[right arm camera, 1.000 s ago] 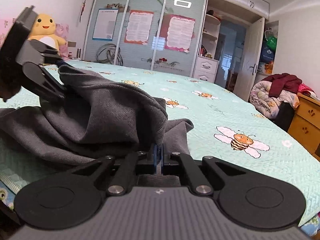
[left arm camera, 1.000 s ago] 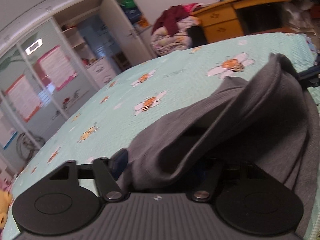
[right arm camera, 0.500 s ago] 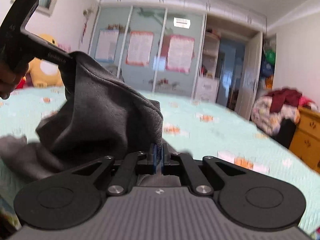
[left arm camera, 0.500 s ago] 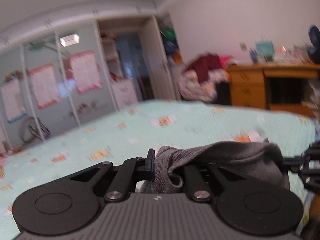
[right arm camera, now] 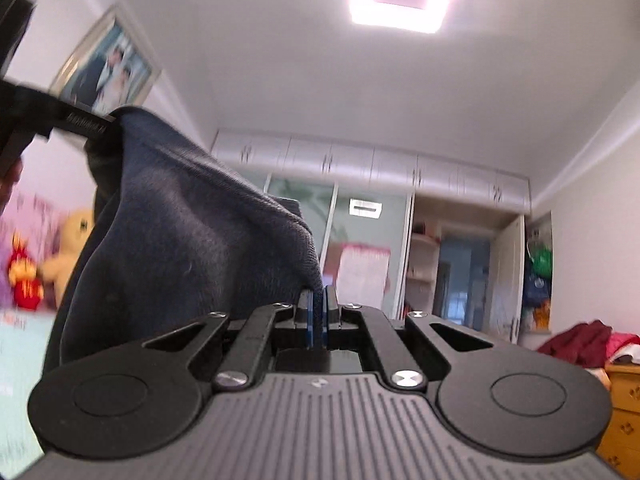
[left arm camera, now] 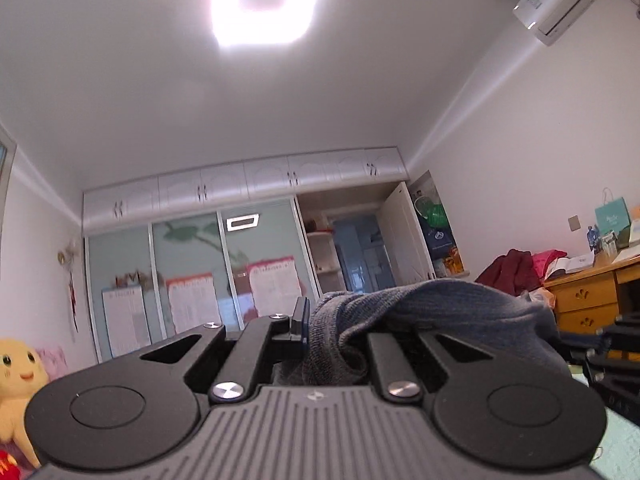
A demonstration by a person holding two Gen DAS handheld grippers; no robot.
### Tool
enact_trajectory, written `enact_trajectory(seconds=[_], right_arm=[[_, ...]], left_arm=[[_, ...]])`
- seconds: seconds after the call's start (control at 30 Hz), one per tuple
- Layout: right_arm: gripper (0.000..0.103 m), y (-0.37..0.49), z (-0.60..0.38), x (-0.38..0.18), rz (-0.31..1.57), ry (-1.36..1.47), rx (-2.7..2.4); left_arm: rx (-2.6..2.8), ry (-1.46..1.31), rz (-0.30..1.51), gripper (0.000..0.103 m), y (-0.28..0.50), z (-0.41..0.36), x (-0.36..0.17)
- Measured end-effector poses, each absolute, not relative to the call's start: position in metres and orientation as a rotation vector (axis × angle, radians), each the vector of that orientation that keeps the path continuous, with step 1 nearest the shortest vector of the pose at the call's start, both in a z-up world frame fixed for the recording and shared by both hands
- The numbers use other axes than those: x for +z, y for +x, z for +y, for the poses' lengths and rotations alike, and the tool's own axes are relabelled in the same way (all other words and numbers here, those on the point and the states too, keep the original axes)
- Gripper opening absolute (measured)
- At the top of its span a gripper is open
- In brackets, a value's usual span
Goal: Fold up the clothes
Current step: 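Lift the sweatshirt high with both grippers and shake it out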
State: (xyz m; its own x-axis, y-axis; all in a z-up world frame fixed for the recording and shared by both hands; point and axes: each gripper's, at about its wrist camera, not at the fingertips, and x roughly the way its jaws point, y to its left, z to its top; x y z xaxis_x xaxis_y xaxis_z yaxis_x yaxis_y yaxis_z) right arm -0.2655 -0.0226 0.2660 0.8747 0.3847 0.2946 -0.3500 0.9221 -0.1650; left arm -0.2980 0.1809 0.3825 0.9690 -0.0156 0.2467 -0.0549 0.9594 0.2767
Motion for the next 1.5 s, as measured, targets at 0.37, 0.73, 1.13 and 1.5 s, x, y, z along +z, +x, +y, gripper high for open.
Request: enact_trajectory(seconds=[0.37, 0.73, 1.13, 1.5], right_arm=[[0.002, -0.230, -0.041, 0.222, -0.163, -0.088, 0.336], [0.002, -0.262, -0.047, 0.109, 0.153, -0.184, 0.318], [0.002, -0.320, -0.046, 0.070, 0.319, -0.130, 0.367], [0.002, -0.323, -0.051, 0.067, 0.384, -0.090, 0.353]], left_arm=[[-0.081, 0.322, 0.074, 0.011, -0.270, 0.188, 0.280], [-0.264, 0.369, 0.417, 0.011, -0.300, 0.164, 0.128], [-0.276, 0.484, 0.445, 0.022, -0.355, 0.142, 0.072], [-0.286, 0.452, 0.412, 0.012, -0.364, 0.164, 0.063]])
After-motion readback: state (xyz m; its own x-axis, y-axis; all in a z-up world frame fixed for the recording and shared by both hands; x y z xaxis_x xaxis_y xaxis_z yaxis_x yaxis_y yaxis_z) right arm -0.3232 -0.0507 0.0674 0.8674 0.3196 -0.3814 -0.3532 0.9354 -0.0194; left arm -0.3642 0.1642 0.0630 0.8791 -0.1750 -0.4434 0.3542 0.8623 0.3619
